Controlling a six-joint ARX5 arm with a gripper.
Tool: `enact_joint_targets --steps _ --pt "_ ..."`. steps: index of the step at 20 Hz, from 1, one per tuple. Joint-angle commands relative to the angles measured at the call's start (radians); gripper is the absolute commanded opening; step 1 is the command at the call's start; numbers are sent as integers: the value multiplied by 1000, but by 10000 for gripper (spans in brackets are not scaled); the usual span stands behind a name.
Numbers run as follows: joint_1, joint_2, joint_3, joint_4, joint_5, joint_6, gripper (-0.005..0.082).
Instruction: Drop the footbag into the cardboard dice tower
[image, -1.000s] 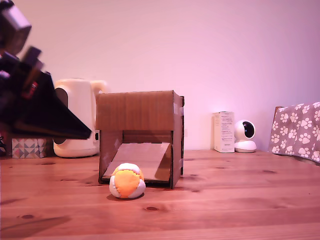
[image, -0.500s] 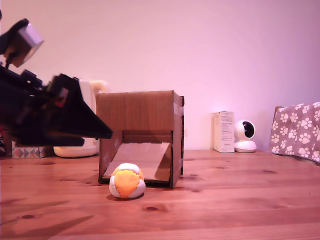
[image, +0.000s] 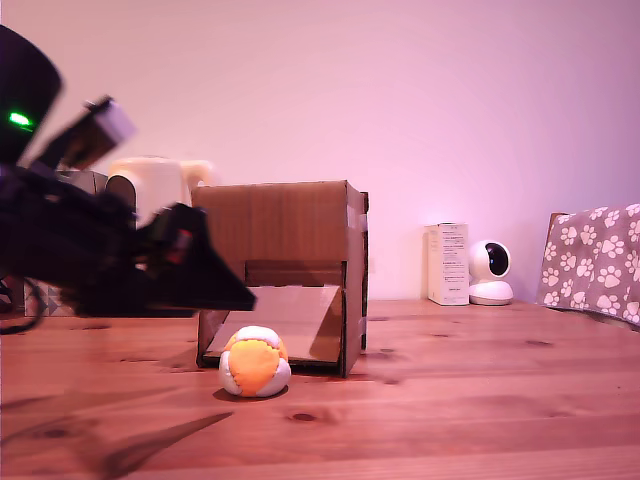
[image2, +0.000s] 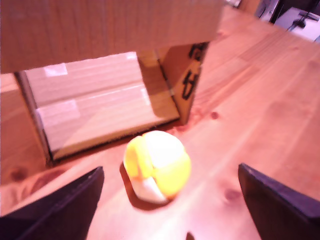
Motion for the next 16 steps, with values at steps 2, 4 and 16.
enact_joint_targets --steps 2,4,16 --pt "-1 79 51 12 1 7 783" --pt "-1 130 90 8 3 6 782" --pt "-13 276 190 -114 31 6 545"
